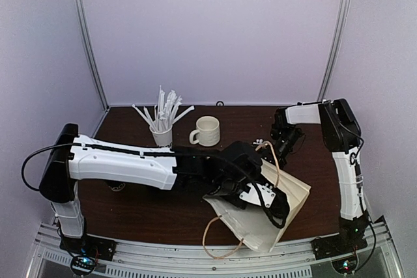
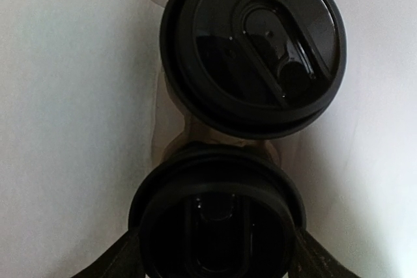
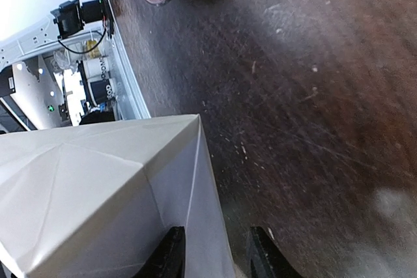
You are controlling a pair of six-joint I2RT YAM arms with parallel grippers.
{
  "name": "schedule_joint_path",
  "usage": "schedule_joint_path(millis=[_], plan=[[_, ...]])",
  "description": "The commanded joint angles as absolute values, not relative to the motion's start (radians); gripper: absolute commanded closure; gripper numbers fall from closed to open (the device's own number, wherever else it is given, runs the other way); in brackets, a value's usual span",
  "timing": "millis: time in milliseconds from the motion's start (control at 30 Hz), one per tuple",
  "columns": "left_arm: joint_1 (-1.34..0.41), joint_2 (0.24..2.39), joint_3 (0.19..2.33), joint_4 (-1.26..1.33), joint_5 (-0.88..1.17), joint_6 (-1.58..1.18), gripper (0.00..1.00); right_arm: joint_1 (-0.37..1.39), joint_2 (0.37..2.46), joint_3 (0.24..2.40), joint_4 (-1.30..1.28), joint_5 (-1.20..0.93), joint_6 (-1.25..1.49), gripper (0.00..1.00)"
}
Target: Pack the takeout coffee
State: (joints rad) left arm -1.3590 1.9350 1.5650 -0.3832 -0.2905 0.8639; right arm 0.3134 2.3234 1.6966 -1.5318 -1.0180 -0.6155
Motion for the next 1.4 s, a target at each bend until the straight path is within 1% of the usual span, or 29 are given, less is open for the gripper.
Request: schedule_joint_path(millis=[0,100,200,300,567,767,833,1000,1200,1367], plan=[[-1.348,1.951,1.597,-0.437,-0.236,0.827,0.38,0.346,2.35,1.749,-1.652,-1.089,-0.64,0.63],[-1.347,1.987,1.633,-0.489,-0.209,0.815,0.4,0.329,2.315,1.748,-1.549,-0.999,-0.549,0.6],[-1.344,2.003,1.64,-0.492,-0.195,0.807,0.41,0.299,2.25,1.722,-1.417,-0.834,-0.426,0.54],[-1.334,2.014,1.656,-0.497,-0.181,0.801,0.41,0.277,2.21,1.729,-1.381,-0.748,-0.391,0.49],[-1.297,2.081,1.746,-0.545,-0.11,0.805,0.41,0.213,2.093,1.737,-1.354,-0.586,-0.345,0.48],[-1.252,2.18,1.921,-0.652,-0.033,0.778,0.42,0.155,1.934,1.753,-1.377,-0.525,-0.354,0.47],[-1.231,2.21,1.973,-0.68,0.028,0.764,0.42,0.145,1.883,1.752,-1.388,-0.52,-0.363,0.46],[-1.191,2.329,2.188,-0.813,0.127,0.736,0.41,0.131,1.79,1.751,-1.416,-0.547,-0.384,0.46],[-1.184,2.479,2.391,-0.923,0.137,0.733,0.39,0.114,1.742,1.713,-1.388,-0.5,-0.417,0.45],[-1.183,2.543,2.466,-0.956,0.131,0.722,0.39,0.094,1.764,1.695,-1.4,-0.542,-0.452,0.45]])
